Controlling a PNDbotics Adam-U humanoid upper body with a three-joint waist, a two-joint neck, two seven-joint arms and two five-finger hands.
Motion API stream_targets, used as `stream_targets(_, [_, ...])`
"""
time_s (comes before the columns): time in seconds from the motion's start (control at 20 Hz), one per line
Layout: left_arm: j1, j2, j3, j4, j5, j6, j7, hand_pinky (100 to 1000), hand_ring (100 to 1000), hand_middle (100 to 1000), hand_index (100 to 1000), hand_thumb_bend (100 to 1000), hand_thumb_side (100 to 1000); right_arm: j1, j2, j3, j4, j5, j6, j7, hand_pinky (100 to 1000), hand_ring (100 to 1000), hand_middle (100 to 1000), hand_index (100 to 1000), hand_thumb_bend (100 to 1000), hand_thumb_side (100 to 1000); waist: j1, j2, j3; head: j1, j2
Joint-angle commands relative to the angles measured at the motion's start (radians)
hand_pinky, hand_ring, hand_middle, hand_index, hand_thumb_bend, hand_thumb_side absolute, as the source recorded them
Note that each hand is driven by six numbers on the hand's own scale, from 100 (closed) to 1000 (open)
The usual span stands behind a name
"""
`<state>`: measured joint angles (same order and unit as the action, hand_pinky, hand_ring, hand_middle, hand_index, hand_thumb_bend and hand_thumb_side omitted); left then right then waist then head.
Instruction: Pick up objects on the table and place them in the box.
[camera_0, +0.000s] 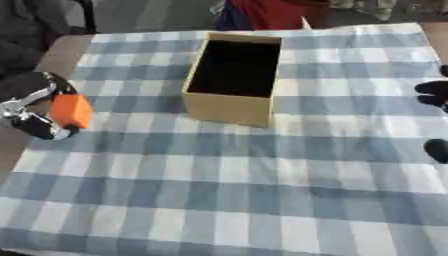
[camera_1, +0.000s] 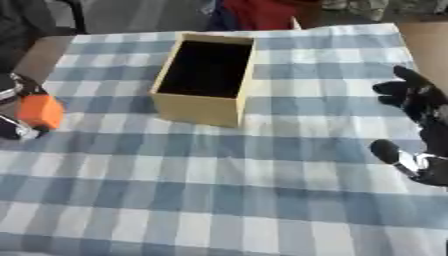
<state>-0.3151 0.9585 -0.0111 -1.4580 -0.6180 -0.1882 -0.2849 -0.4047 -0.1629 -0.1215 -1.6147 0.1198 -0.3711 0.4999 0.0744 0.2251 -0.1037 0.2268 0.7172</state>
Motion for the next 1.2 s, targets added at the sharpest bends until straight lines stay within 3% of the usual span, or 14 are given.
stream_targets(0.05, [-0.067, 0.067, 0.007, -0.085, 0.047, 0.008, -0.022, 714, 556, 487, 660, 233, 163, -0.01, -0.008, 0.006, -0.011, -0.009, -0.003, 0.007, 867, 873, 778, 1000, 650, 528, 0.001, -0.021, 0.0, 0.003, -0.006])
stream_targets(0.3, [-0.255, 0.012, -0.064, -0.074, 0.057, 0.005, -0.065, 717, 566, 494, 668, 207, 156, -0.015, 0.002, 0.015, -0.004, -0.013, -0.007, 0.017, 867, 873, 778, 1000, 652, 526, -0.007, -0.023, -0.023, 0.016, -0.02])
stream_targets(0.6, [-0.428, -0.082, -0.141, 0.016, -0.043, -0.026, -0.089, 712, 579, 508, 678, 260, 162, -0.027, 0.012, 0.026, -0.003, -0.024, -0.009, 0.029, 868, 874, 777, 1000, 648, 526, -0.009, -0.009, -0.057, 0.036, -0.038])
stream_targets(0.9, [-0.505, -0.179, -0.193, 0.086, -0.115, -0.052, -0.071, 720, 595, 522, 691, 233, 165, -0.035, 0.018, 0.033, -0.006, -0.034, -0.007, 0.039, 868, 874, 777, 1000, 646, 528, -0.009, 0.003, -0.078, 0.053, -0.047])
stream_targets(1.2, [-0.517, -0.253, -0.248, 0.111, -0.136, -0.085, -0.076, 728, 614, 545, 709, 205, 180, -0.038, 0.021, 0.036, -0.009, -0.039, -0.005, 0.044, 869, 874, 777, 1000, 645, 529, -0.008, 0.008, -0.087, 0.061, -0.051])
